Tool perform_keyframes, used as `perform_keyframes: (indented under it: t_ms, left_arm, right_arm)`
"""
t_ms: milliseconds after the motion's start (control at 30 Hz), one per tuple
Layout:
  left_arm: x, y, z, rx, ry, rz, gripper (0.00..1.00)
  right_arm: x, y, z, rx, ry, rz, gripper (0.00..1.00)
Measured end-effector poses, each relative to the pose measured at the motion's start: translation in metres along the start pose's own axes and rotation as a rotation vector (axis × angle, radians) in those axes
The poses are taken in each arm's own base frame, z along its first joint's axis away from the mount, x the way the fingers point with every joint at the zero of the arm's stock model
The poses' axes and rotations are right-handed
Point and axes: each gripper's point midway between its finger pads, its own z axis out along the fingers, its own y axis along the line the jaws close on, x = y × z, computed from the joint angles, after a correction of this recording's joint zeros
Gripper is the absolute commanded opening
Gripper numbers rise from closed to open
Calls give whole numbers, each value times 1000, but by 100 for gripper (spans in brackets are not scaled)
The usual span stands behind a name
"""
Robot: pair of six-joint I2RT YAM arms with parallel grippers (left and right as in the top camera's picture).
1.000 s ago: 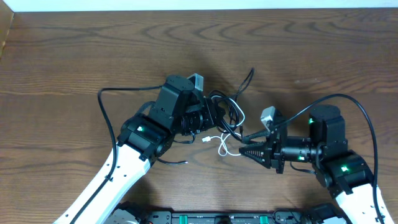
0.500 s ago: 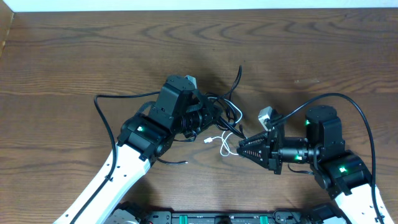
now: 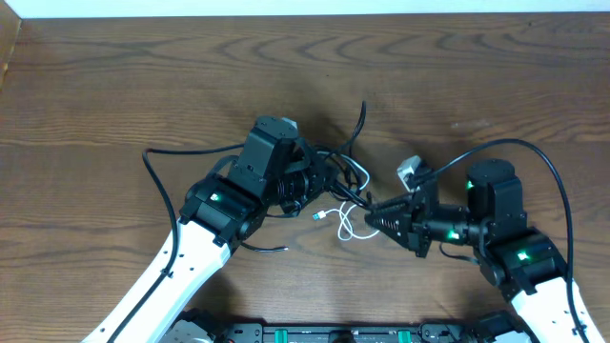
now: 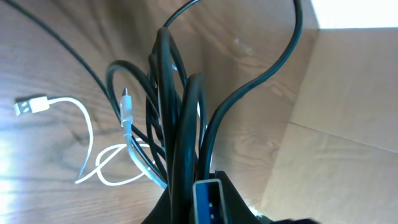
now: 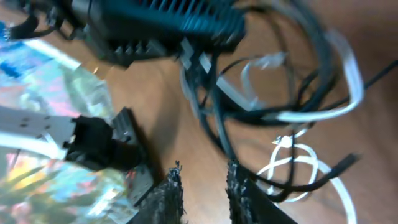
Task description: Untangle cables
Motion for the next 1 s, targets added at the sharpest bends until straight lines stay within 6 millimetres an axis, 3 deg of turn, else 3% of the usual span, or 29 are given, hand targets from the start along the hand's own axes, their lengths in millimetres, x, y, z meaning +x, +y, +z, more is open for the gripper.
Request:
perform_keyframes:
  t_ms: [500,600,800,1000]
  left_arm:
    - [2,4,0,-16,7,-7,8]
    - [2,4,0,-17,6,-7,8]
    - [0,5,0,-23,-5,-9,8]
    - [-1,6,0,-24,-10,-92,8]
  right_arm:
    - [-5,-14,8,29,-4,16,25]
    - [-15,-8,7,-3,-39,-28,32]
    - [-37,21,-3,-96,-128,-164,33]
    - [-37,32,-2,-112,-130,-217,33]
